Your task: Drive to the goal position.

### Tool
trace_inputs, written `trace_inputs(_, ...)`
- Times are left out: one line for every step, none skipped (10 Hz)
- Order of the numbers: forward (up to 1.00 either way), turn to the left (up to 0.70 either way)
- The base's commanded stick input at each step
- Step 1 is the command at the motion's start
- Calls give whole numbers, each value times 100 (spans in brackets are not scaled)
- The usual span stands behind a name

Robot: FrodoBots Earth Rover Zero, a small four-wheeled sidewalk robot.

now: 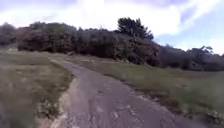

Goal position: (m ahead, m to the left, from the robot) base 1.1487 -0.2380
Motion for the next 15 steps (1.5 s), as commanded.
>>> trace_inputs(100, 0)
trace_inputs(100, 0)
trace_inputs(100, 40)
trace_inputs(100, 40)
trace_inputs(100, 40)
trace_inputs(100, 40)
trace_inputs(100, 40)
trace_inputs(100, 26)
trace_inputs(100, 0)
trace_inputs(100, 0)
trace_inputs(73, 0)
trace_inputs(2, 0)
trace_inputs(0, 0)
trace_inputs(0, 0)
trace_inputs(0, 0)
